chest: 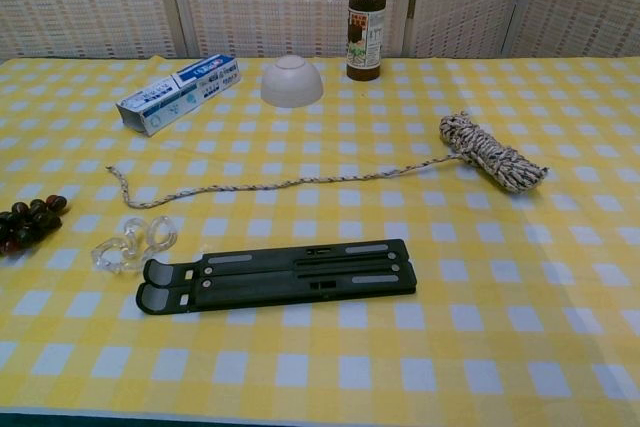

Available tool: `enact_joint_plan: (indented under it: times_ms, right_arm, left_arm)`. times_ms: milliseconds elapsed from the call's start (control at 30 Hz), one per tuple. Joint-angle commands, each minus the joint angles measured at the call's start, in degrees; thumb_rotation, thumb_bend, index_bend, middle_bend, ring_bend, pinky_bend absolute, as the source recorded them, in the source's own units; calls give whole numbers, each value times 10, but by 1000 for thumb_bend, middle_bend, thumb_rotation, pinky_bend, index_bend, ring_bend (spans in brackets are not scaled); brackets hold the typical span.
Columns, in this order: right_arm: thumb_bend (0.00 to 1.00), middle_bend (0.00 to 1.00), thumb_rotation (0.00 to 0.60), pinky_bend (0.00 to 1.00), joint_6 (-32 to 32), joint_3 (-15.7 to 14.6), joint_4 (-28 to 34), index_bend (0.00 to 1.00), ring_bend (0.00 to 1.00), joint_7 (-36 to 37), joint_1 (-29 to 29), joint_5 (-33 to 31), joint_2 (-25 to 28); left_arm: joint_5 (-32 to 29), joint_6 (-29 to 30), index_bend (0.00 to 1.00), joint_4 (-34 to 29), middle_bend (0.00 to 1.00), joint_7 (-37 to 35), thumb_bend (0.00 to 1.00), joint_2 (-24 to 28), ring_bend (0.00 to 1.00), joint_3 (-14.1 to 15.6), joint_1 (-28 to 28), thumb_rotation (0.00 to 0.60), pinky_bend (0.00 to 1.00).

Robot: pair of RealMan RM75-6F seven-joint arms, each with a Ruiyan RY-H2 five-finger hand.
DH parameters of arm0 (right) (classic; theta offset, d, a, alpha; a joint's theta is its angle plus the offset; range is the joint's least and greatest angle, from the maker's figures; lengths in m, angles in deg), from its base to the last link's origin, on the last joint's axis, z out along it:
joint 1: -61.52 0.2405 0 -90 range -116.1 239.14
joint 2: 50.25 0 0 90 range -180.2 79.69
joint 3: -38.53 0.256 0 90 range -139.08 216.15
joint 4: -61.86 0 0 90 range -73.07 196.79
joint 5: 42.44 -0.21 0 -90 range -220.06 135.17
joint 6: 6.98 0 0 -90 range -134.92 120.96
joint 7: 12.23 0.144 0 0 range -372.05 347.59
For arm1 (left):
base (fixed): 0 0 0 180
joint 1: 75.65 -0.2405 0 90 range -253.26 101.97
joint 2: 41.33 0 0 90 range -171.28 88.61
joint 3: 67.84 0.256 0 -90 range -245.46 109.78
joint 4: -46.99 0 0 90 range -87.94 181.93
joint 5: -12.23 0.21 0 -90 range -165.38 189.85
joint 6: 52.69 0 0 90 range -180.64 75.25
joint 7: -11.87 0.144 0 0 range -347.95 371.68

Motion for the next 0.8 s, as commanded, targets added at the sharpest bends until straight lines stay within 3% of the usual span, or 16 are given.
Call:
enact_joint_plan:
  times_ms: [33, 533, 800]
  right_arm:
    - [453, 0, 600, 0, 2, 0, 1, 0, 36, -3, 0, -2, -3]
    - [453, 0, 600, 0, 25, 5, 13, 0, 35, -24, 10, -16, -4]
    - [453, 0, 600, 0, 94, 30, 41, 0, 32, -74, 46, -88, -13]
  left_arm:
    - [-3, -2, 177, -1, 165, 3, 337, -1, 115, -1, 1, 600, 0]
    - [-9, -15, 186, -7, 165, 8, 337, 0, 115, 0, 6, 600, 0]
    - [-4, -19, 188, -15, 165, 11, 336, 0, 115, 3, 9, 600, 0]
